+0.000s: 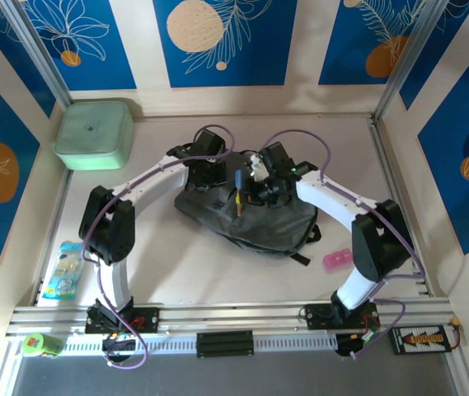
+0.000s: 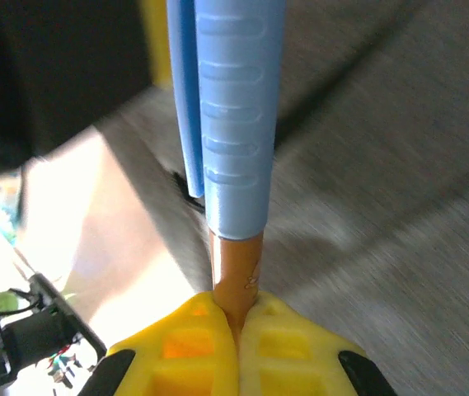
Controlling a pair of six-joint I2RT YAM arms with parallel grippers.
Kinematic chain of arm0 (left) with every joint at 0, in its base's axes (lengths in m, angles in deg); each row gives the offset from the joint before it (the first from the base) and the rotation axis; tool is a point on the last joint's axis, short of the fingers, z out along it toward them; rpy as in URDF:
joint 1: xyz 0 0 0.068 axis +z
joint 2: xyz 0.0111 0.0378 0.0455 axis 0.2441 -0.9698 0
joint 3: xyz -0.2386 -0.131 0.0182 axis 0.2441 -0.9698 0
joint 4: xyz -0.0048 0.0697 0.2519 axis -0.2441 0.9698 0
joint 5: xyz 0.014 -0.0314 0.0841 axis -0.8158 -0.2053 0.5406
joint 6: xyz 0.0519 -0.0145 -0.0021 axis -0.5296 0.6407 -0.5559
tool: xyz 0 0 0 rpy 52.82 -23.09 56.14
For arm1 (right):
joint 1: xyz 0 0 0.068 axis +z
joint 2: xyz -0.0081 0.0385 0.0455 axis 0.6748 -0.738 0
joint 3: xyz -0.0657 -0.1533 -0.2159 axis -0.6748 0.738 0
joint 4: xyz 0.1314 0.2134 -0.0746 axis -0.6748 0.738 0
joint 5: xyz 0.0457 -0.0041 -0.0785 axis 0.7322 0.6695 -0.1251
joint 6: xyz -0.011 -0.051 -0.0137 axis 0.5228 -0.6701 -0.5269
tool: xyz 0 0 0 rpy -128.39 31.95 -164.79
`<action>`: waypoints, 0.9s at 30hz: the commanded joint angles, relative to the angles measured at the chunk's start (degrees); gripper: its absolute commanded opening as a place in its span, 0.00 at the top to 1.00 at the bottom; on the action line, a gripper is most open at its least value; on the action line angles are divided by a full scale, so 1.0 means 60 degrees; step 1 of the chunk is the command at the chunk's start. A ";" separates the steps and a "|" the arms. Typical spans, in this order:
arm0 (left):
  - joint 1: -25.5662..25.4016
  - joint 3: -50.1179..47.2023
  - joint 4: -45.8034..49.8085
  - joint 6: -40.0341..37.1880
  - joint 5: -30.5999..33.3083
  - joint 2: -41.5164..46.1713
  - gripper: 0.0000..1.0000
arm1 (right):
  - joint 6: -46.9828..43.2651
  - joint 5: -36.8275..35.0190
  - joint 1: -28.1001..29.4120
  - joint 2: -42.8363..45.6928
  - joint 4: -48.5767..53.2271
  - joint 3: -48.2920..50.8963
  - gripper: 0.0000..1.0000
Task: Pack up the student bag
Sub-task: Open the student bag at the center of the table, then place the pen in the student bag.
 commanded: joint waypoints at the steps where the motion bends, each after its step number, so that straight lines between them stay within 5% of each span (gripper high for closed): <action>1: 0.0255 -0.0489 -0.1007 0.0405 -0.0740 0.0581 1.00 | -0.0388 0.0926 0.0152 -0.0705 0.0175 -0.0160 1.00; 10: 0.0637 -0.1173 -0.2003 0.0731 -0.1305 0.0777 1.00 | -0.1173 0.1390 -0.0007 -0.1335 0.1322 0.0331 1.00; 27: 0.0756 -0.1740 -0.2770 0.0683 -0.1963 0.0807 1.00 | -0.2338 0.2223 0.0135 -0.2448 0.2657 -0.1230 1.00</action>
